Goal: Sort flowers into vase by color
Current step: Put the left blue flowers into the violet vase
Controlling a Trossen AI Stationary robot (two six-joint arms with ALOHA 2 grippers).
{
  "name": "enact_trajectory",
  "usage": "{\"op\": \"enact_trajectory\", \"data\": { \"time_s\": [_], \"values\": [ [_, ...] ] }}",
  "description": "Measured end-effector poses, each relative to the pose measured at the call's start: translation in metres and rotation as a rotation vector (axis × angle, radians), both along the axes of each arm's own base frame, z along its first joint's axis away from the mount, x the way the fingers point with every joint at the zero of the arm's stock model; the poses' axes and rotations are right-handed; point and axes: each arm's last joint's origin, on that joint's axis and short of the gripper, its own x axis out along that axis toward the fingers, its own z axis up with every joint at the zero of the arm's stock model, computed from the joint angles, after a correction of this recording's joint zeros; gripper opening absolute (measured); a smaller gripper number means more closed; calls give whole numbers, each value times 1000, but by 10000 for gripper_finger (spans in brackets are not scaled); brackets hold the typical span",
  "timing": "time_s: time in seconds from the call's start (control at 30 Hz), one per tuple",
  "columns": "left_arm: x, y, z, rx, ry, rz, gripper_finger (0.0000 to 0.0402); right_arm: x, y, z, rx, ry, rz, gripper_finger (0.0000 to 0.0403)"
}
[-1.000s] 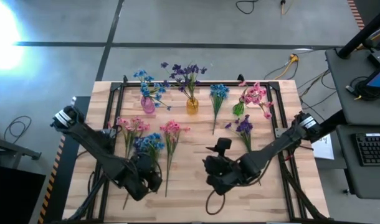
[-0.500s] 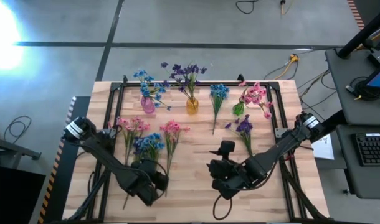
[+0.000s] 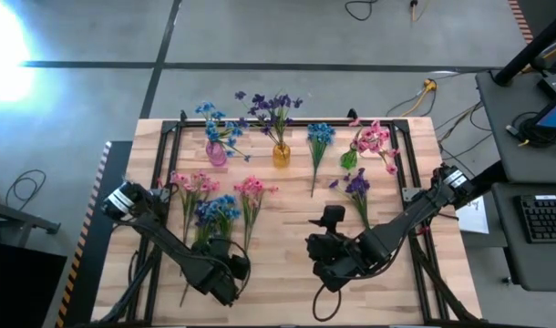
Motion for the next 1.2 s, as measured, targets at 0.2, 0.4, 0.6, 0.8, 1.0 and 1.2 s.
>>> {"op": "enact_trajectory", "data": {
  "time_s": [0.2, 0.4, 0.6, 0.8, 1.0, 1.2],
  "values": [
    [6, 1, -6, 12, 13, 21, 219, 0, 0, 0, -3, 2, 3, 247],
    [12, 7, -16, 33, 37, 46, 202, 0, 0, 0, -3, 1, 2, 250],
    [14, 8, -23, 46, 55, 53, 185, 0, 0, 0, -3, -1, 1, 254],
    [14, 8, -24, 36, 64, 56, 151, 0, 0, 0, -3, -1, 0, 248],
    [14, 8, -24, 31, 66, 57, 109, 0, 0, 0, -4, -1, 1, 250],
    [14, 8, -24, 29, 65, 64, 66, 0, 0, 0, -20, 11, 17, 254]
  ]
}}
